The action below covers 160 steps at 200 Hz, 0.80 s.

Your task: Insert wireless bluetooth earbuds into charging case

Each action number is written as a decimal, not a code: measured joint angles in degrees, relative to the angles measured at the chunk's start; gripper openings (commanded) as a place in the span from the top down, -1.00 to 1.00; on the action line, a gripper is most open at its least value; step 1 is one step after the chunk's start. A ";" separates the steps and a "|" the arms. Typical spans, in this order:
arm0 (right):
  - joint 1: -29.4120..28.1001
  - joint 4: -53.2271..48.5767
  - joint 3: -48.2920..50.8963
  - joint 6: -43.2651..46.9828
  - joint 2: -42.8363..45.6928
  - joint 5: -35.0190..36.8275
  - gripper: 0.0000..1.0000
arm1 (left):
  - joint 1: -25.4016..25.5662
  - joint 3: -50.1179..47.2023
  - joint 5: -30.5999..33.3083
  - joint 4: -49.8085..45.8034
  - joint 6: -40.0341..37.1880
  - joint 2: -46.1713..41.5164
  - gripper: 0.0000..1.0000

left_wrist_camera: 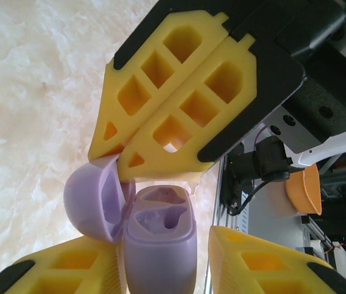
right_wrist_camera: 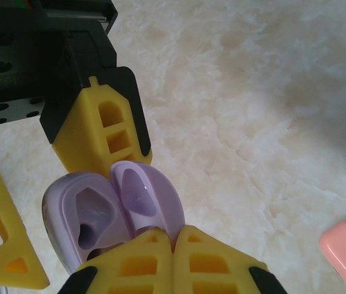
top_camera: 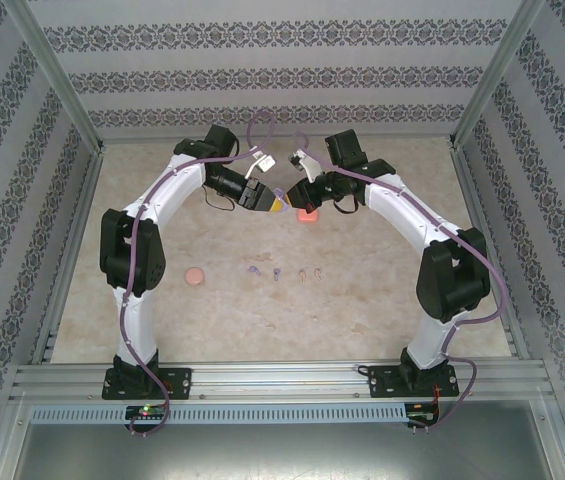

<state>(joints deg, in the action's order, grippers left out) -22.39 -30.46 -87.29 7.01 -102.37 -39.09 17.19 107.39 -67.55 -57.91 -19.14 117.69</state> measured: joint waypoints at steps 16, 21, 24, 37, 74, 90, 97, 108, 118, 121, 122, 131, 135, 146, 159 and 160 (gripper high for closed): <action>0.00 0.00 0.00 -0.13 -0.20 -0.20 1.00 | 0.00 0.11 0.04 0.00 -0.04 0.13 0.42; 0.00 -0.02 -0.04 -0.15 -0.22 -0.31 1.00 | 0.00 0.13 0.09 -0.02 -0.13 0.20 0.47; 0.00 -0.02 -0.09 -0.15 -0.24 -0.37 1.00 | 0.00 0.13 0.07 -0.02 -0.07 0.26 0.49; 0.00 -0.04 -0.11 -0.17 -0.24 -0.33 1.00 | -0.02 0.13 -0.04 -0.04 -0.13 0.46 0.61; 0.04 -0.11 -0.11 -0.87 -0.24 -0.15 0.46 | -0.02 0.17 -0.26 -0.04 -0.22 0.57 0.96; 0.70 0.09 -0.11 -2.25 -0.22 0.07 0.20 | -0.07 0.15 -0.68 -0.13 -0.17 0.57 1.00; 1.29 0.20 -0.09 -2.84 -0.13 -0.17 0.14 | -0.09 0.15 -0.85 0.22 -0.13 0.57 1.00; 2.19 0.55 0.04 -3.85 0.42 -0.85 0.07 | -0.28 0.07 -0.92 0.87 0.11 0.57 1.00; 2.99 1.22 0.83 -5.16 1.70 -1.46 -0.03 | -0.46 -0.39 -1.03 2.08 0.63 0.39 1.00; 3.26 1.40 1.16 -5.33 2.23 -1.60 -0.06 | -0.52 -0.74 -1.03 2.71 0.96 0.22 1.00; 3.34 1.57 1.36 -5.35 2.47 -1.70 -0.06 | -0.55 -0.83 -1.03 2.82 0.98 0.20 1.00; 4.02 1.99 2.73 -6.60 4.61 -2.21 -0.14 | -0.98 -2.10 -1.01 4.46 1.86 -0.46 1.00; 4.28 2.21 3.39 -6.75 5.66 -2.34 -0.16 | -1.20 -2.82 -1.01 5.38 2.49 -0.81 1.00; 4.92 2.19 4.76 -8.09 8.66 -2.36 -0.25 | -2.03 -5.27 -0.83 8.17 3.96 -2.21 1.00; 5.16 2.25 6.03 -9.31 11.93 -2.27 -0.30 | -3.13 -8.46 -0.17 11.61 6.08 -4.55 1.00; 5.16 2.32 6.16 -9.55 12.33 -2.25 -0.30 | -3.19 -8.61 -0.13 11.85 6.23 -4.70 1.00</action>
<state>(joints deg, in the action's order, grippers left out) -17.23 -28.14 -81.12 -2.55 -90.04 -41.34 14.00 98.78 -67.68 -46.06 -12.91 112.99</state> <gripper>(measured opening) 0.634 0.202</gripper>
